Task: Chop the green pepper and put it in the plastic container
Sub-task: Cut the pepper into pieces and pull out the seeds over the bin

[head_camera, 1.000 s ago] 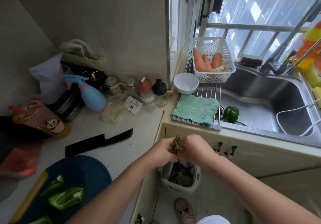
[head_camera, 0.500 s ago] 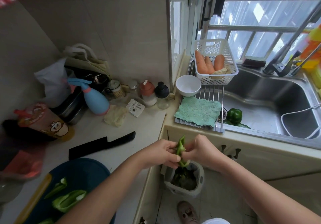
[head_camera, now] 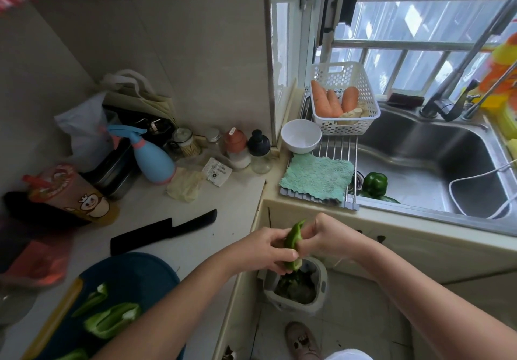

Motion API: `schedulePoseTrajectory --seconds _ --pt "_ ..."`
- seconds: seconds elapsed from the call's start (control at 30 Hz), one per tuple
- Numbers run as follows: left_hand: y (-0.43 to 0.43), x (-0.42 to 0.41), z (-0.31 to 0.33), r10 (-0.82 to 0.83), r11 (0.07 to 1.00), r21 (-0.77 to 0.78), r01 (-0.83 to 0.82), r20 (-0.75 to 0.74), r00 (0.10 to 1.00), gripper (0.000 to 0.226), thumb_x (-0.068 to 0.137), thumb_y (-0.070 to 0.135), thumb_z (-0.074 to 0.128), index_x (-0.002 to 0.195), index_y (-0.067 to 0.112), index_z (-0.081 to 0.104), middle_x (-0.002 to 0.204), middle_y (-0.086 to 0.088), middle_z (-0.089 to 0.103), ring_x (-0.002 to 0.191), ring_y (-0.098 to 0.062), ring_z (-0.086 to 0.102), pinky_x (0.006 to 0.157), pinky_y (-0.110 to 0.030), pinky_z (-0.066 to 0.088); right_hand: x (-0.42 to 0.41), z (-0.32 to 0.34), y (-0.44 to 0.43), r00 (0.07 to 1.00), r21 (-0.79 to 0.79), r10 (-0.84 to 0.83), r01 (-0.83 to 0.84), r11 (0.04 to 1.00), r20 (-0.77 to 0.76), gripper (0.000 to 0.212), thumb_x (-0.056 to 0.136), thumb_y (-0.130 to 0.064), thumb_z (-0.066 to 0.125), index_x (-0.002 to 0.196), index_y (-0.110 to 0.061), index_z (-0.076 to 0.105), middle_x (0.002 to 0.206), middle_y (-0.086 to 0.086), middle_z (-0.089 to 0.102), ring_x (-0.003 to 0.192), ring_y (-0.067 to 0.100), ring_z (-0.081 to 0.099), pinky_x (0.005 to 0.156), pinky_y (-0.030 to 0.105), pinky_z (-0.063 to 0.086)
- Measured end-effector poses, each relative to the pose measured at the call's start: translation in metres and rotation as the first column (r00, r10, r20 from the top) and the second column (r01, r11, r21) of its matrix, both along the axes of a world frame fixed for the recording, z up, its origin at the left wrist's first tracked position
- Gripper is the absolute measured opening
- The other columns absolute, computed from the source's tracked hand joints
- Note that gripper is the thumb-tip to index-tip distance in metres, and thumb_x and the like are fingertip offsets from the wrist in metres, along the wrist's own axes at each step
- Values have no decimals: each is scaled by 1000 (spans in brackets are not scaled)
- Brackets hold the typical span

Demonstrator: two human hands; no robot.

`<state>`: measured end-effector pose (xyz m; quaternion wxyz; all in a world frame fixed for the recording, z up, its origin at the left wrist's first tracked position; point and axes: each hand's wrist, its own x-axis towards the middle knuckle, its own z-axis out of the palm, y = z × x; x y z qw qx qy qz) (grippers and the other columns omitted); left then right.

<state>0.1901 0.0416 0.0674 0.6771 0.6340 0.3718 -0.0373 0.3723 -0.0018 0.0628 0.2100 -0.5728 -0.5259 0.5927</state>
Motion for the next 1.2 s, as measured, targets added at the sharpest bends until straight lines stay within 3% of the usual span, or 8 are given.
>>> schedulePoseTrajectory --seconds 0.1,0.23,0.33,0.47,0.77,0.87,1.07,1.2 --pt "0 2 3 -35 999 42 36 -14 999 49 89 24 61 135 25 48 114 -3 64 103 -19 65 91 -41 53 5 1 2 999 -2 36 -36 999 7 32 80 -7 68 53 -24 66 52 -9 62 48 0 51 53 15 38" --pt "1 2 8 -29 999 38 29 11 1000 52 92 27 58 141 26 40 113 -3 64 102 -18 65 90 -39 54 13 2 2 994 -3 22 -22 1000 -108 7 84 -10 66 82 -13 73 84 8 73 77 14 67 78 24 53" --pt "0 3 11 -2 999 41 1 24 1000 58 95 28 51 147 27 26 110 -3 62 94 -16 66 87 -36 55 14 1 0 981 24 -13 18 1000 -192 9 86 -12 62 88 -8 70 84 8 71 76 16 64 74 26 52" --pt "-3 5 13 -33 988 147 44 -78 996 70 96 35 47 149 32 1 99 6 58 84 -12 65 84 -32 56 8 0 -3 990 71 2 8 997 -144 14 94 -12 54 87 -7 66 76 -2 68 70 10 62 70 23 49" --pt "-8 7 22 -53 935 341 98 -138 989 67 98 41 40 147 38 -6 93 16 50 86 -14 63 84 -33 54 3 6 1 998 188 -29 19 982 50 24 97 -19 49 89 -4 65 70 -5 63 65 6 59 67 24 50" --pt "-9 6 23 -55 914 390 112 -155 986 67 98 43 38 146 39 -8 95 16 49 89 -14 64 84 -32 53 -3 1 -3 991 172 -110 122 977 -81 25 98 -14 45 91 5 60 70 -1 55 60 2 52 61 14 42" --pt "-12 0 19 -69 917 380 119 -144 987 67 96 46 39 147 43 -5 102 12 50 85 -11 63 81 -30 53 -9 -11 -15 884 24 -175 206 978 -434 40 92 -26 53 103 13 52 89 14 56 85 23 52 82 34 43" --pt "-12 -3 10 -94 911 384 147 -154 984 65 94 51 40 145 49 -1 124 6 48 90 -10 63 87 -36 54 -5 -13 -17 832 -51 -170 169 984 -529 34 93 -16 51 104 16 52 91 17 59 86 26 56 81 26 49"
